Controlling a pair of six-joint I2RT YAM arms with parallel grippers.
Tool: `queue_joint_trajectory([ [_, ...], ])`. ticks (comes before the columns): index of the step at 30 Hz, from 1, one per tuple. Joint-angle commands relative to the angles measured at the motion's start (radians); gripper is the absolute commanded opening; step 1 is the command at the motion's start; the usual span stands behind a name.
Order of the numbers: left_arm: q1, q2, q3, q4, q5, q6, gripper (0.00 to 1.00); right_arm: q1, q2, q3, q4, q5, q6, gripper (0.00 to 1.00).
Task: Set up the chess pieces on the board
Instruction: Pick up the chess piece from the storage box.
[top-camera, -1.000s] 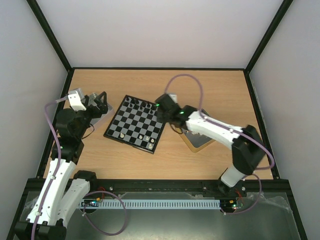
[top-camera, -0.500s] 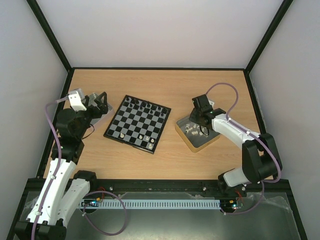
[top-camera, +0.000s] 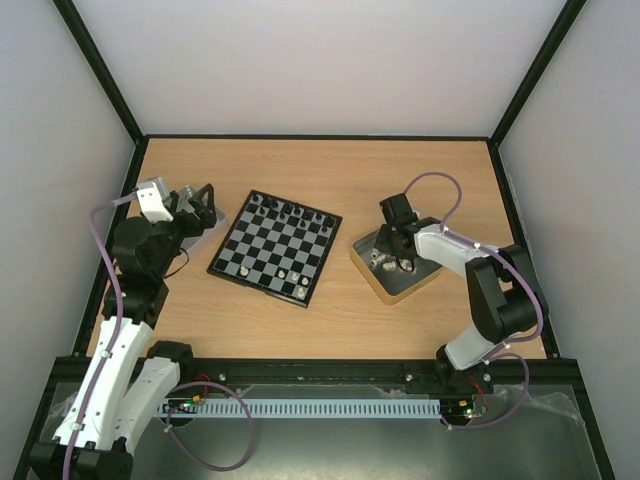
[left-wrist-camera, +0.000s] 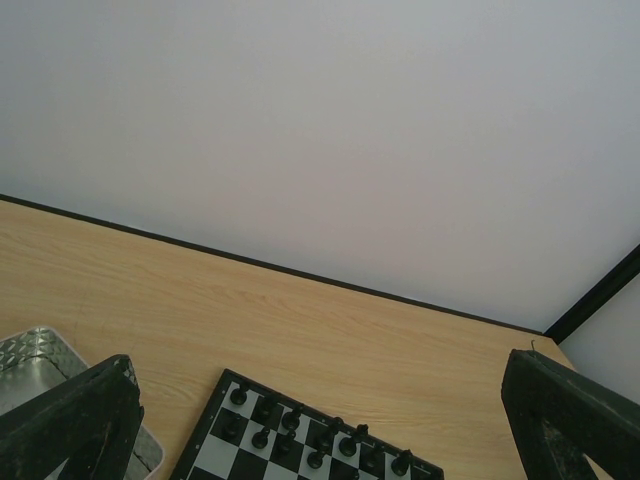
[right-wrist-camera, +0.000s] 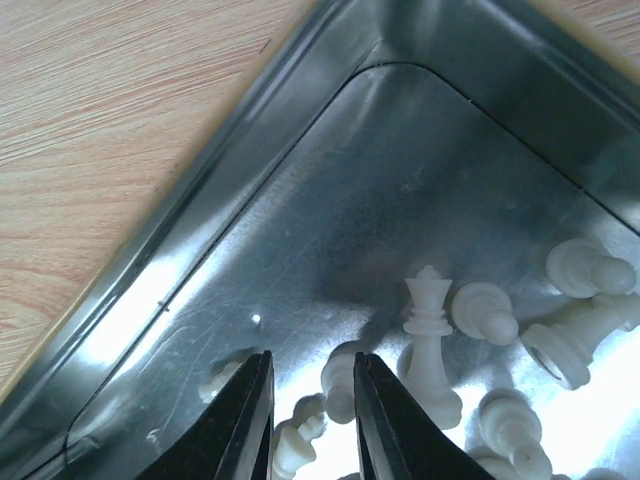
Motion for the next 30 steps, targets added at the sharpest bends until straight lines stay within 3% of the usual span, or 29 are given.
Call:
queue_joint_trajectory([
  [1,0.006,0.001,-0.006,0.016,0.001,0.002,0.99,-0.003,0.016,-0.001,-0.009,0.070,-0.019,0.23],
  [8,0.006,0.000,-0.007,0.016,0.002,0.002,0.99,-0.003,0.044,-0.007,-0.009,0.069,-0.019,0.24],
  [16,0.006,-0.002,-0.007,0.014,0.001,0.003,0.99,-0.003,0.046,-0.005,-0.008,0.066,-0.019,0.06],
  [30,0.007,-0.001,-0.008,0.014,0.003,0.002,0.99,0.046,-0.120,0.128,-0.091,0.037,0.008,0.04],
])
